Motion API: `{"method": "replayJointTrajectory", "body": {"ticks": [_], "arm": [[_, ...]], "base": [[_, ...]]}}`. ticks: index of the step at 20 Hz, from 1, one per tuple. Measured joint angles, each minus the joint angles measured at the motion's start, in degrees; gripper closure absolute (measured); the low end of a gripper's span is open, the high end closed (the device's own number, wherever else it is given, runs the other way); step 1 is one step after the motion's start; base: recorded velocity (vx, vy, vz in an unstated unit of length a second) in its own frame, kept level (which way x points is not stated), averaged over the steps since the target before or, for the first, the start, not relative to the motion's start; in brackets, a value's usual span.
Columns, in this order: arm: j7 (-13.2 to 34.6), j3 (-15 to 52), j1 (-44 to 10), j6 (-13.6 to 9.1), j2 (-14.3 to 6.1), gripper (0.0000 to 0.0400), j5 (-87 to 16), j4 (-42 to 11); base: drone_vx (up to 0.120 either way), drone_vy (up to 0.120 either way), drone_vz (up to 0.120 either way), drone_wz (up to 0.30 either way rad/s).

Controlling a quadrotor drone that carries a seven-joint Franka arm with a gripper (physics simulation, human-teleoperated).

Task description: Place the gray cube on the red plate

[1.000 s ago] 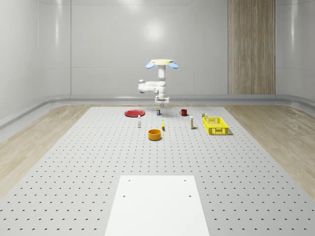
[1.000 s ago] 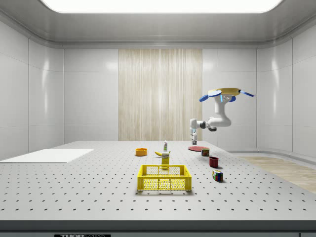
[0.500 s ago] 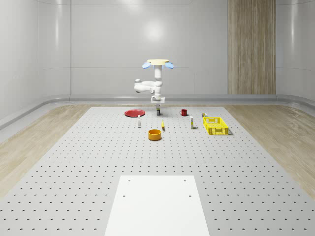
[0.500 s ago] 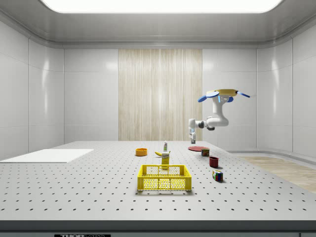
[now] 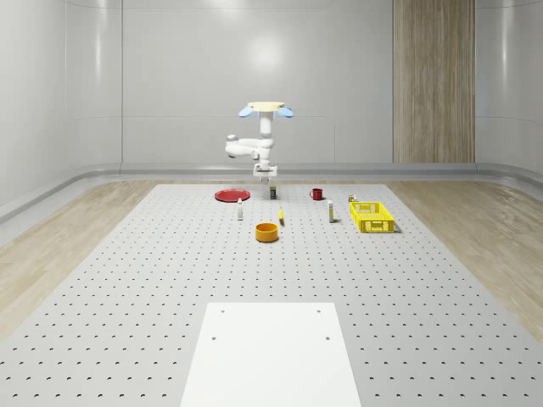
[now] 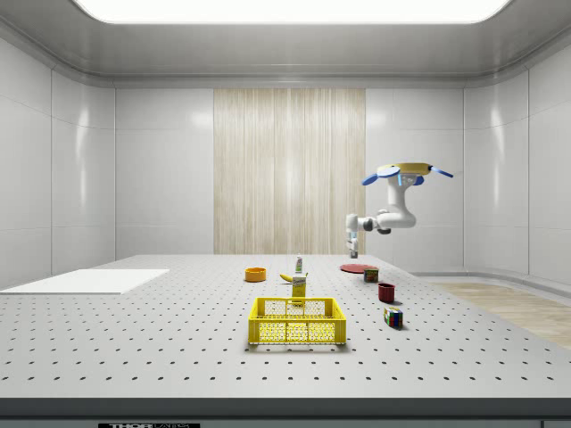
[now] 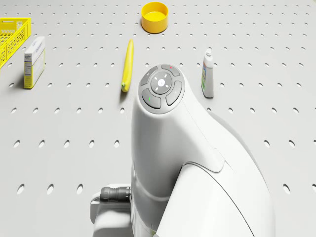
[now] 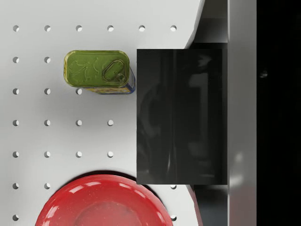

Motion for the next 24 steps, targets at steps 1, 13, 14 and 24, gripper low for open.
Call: {"method": "replayJointTrajectory", "body": {"ticks": [1, 13, 14, 24], "arm": [[0.01, 0.01, -0.01, 0.10, -0.11, 0.0150, 0.04, 0.00], [0.11, 0.12, -0.15, 1.16, -1.25, 0.0150, 0.49, 0.03], [0.12, 0.12, -0.16, 1.23, -1.33, 0.0150, 0.52, 0.03], [0.18, 0.19, -0.24, 1.91, -2.06, 0.0150, 0.81, 0.05]], "base": [[-0.120, -0.120, 0.000, 0.000], [-0.120, -0.120, 0.000, 0.000], [-0.120, -0.120, 0.000, 0.000], [-0.036, -0.120, -0.056, 0.000]]}}
